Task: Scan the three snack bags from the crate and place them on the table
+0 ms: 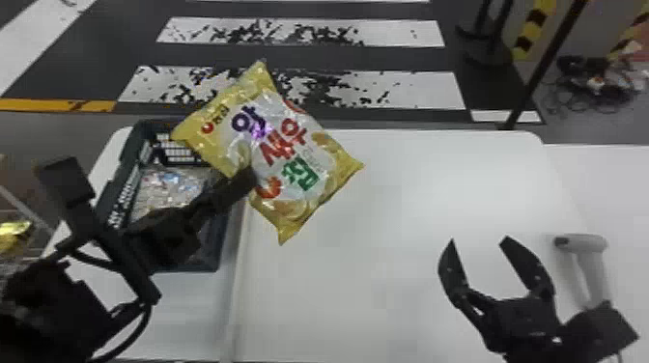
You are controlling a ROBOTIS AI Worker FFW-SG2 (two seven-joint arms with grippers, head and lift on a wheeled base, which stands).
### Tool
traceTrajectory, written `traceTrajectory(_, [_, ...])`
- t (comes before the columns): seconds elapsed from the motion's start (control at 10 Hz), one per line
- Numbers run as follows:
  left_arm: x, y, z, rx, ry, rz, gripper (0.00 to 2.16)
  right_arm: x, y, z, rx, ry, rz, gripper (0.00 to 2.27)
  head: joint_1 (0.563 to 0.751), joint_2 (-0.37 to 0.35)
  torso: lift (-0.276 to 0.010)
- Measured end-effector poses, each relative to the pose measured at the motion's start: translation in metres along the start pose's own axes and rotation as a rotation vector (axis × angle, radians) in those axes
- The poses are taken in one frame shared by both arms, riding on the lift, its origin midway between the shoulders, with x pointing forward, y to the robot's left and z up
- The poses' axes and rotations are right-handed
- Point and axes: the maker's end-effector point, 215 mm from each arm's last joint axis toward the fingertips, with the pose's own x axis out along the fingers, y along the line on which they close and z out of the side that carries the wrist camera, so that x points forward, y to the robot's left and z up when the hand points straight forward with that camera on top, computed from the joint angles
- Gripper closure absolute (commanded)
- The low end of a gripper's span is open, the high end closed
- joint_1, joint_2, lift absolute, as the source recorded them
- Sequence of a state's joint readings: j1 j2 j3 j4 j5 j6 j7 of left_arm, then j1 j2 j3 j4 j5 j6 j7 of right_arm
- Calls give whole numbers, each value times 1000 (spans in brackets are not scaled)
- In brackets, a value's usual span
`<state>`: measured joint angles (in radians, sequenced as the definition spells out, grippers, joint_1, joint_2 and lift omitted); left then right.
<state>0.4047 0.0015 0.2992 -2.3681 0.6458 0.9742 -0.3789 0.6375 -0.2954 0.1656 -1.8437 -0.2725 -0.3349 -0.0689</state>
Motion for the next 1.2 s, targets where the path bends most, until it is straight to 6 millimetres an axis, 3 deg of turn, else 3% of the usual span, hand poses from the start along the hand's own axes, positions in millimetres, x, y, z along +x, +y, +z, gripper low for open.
traceTrajectory(0.2, [27, -13, -44, -37, 85, -55, 2142, 0, -1, 0, -1, 1, -1, 80, 695, -127, -62])
traceTrajectory(0.5, [67, -16, -118, -104, 233, -99, 2142, 0, -2, 0, -1, 1, -5, 80, 695, -196, -62])
traceTrajectory(0.8, [98, -35, -187, -59, 373, -119, 2125, 0, -2, 0, -1, 1, -5, 80, 695, -292, -62])
traceTrajectory(0.9, [107, -40, -205, -20, 409, -110, 1878, 0, -2, 0, 0, 1, -6, 80, 695, -318, -62])
traceTrajectory(1.0, [115, -42, -221, 21, 439, -88, 670, 0, -2, 0, 0, 1, -6, 80, 695, -328, -62])
traceTrajectory(1.1, [121, -42, -231, 62, 455, -76, -2, 0, -2, 0, 0, 1, -6, 80, 695, -344, -62])
traceTrajectory(1.2, [127, -32, -238, 144, 473, -19, -2, 0, -2, -1, 0, 2, -6, 80, 695, -343, -62])
